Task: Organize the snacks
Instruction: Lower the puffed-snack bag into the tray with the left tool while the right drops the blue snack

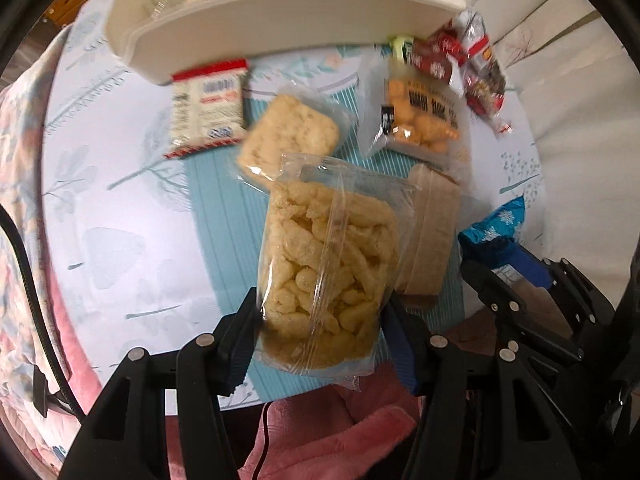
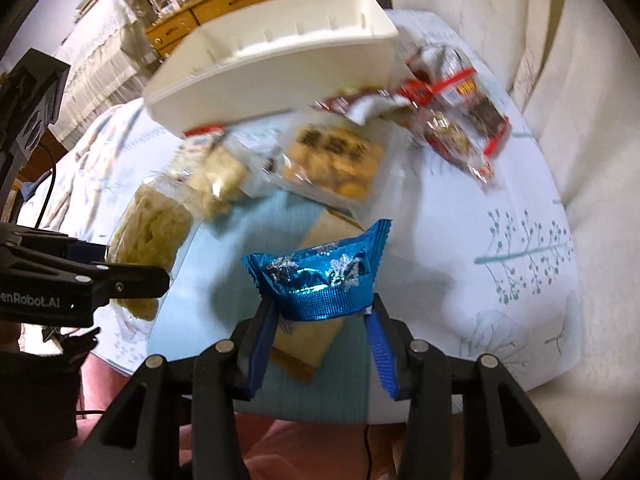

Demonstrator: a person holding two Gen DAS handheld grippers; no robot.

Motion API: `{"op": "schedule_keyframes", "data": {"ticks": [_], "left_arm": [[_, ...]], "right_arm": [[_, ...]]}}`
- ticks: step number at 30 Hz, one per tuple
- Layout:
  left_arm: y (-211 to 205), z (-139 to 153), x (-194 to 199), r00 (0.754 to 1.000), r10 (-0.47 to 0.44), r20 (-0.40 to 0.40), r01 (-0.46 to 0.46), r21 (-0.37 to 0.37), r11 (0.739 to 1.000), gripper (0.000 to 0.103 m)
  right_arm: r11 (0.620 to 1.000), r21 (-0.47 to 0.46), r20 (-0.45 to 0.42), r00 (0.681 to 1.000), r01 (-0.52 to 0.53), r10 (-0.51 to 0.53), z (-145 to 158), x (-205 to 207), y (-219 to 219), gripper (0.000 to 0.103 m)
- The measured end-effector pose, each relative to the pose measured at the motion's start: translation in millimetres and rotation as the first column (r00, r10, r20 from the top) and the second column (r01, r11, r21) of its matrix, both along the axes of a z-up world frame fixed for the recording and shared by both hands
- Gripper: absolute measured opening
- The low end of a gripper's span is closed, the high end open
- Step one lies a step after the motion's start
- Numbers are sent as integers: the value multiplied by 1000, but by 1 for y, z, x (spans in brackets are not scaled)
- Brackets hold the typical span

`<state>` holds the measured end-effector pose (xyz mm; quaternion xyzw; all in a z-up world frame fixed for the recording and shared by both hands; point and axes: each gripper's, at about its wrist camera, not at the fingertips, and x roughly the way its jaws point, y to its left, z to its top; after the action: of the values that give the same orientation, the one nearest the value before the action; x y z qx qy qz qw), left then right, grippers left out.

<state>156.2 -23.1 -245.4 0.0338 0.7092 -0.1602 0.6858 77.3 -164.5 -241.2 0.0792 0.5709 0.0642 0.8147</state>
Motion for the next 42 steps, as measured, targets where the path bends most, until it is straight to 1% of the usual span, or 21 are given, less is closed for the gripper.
{"op": "schedule_keyframes", "data": {"ticks": [2, 3, 6, 10, 17, 21, 24, 28, 33, 37, 40, 41, 42], "left_arm": [[6, 13, -3, 1000, 10, 17, -10, -5, 1000, 57], [7, 25, -12, 999, 19, 28, -18, -10, 1000, 57], [16, 45, -10, 997, 52, 64, -50, -28, 998, 57], [37, 77, -4, 989, 94, 117, -90, -35, 995, 57], [68, 118, 27, 960, 180, 214, -175, -42, 984, 57], [77, 134, 51, 942, 222, 251, -209, -77, 975, 57], [74, 138, 67, 932, 240, 271, -220, -100, 970, 57], [69, 137, 90, 915, 273, 298, -246, -126, 961, 57], [58, 119, 120, 902, 308, 303, -265, -174, 948, 57], [45, 106, 132, 888, 306, 344, -262, -168, 950, 57], [37, 100, 135, 876, 292, 383, -241, -177, 954, 57], [35, 98, 135, 872, 290, 394, -245, -163, 956, 58], [33, 96, 136, 868, 286, 405, -248, -143, 958, 63]], "right_arm": [[1000, 6, 18, 1000, -9, 9, 7, 4, 6, 45], [1000, 13, 28, 999, -16, 15, 11, 8, 9, 45], [999, 23, 57, 998, -38, 37, 25, 20, 18, 45], [997, 48, 107, 993, -64, 59, 45, 34, 22, 45], [990, 93, 186, 978, -110, 91, 79, 83, 29, 45], [987, 109, 223, 971, -117, 90, 89, 113, 28, 45], [984, 135, 250, 965, -116, 79, 93, 135, 22, 45], [982, 136, 285, 955, -128, 85, 91, 159, 14, 45], [980, 153, 306, 949, -126, 75, 78, 183, -2, 46], [977, 176, 303, 951, -118, 61, 65, 197, -14, 47], [976, 191, 281, 959, -104, 47, 55, 205, -22, 48], [975, 197, 265, 963, -102, 47, 51, 207, -24, 51], [973, 204, 251, 967, -103, 50, 48, 209, -24, 57]]}}
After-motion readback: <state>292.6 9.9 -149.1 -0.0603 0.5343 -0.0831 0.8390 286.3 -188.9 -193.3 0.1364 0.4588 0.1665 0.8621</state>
